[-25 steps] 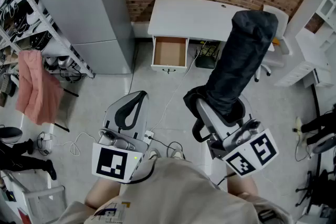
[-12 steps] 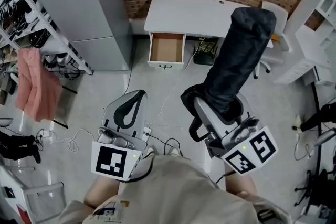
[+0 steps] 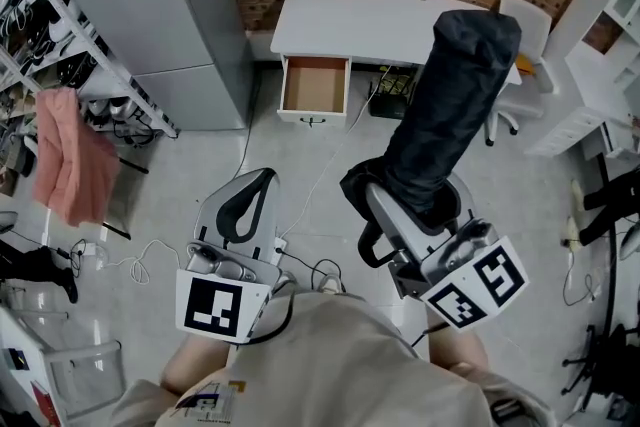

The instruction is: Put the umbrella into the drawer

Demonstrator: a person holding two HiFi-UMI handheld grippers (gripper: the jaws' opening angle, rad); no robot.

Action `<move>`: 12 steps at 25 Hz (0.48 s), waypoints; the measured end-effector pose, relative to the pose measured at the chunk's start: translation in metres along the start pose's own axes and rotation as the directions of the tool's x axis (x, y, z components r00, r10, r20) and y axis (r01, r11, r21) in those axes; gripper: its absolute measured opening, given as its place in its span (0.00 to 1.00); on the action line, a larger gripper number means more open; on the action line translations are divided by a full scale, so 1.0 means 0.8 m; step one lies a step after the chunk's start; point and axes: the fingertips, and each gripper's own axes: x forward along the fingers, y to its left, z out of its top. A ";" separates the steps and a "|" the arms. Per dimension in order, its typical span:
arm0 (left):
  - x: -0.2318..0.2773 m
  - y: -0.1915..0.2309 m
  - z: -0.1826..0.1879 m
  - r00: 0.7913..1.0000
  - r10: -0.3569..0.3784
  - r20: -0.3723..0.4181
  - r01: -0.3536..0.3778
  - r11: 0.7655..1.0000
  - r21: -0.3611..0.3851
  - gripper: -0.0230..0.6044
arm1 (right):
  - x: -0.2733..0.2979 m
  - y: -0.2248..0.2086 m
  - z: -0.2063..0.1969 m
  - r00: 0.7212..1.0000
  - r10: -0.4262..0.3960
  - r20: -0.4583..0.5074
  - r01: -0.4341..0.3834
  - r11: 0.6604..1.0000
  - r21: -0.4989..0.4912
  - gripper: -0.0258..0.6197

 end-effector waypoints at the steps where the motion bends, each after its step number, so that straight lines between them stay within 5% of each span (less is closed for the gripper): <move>1: 0.001 -0.003 0.001 1.000 0.002 0.000 -0.002 1.000 0.002 0.05 | -0.003 -0.002 0.000 1.000 0.003 0.002 -0.003 1.000 0.006 0.45; 12: 0.005 -0.019 0.002 1.000 0.008 -0.008 -0.008 1.000 0.015 0.05 | -0.011 -0.016 -0.009 1.000 0.009 -0.025 -0.009 1.000 -0.001 0.45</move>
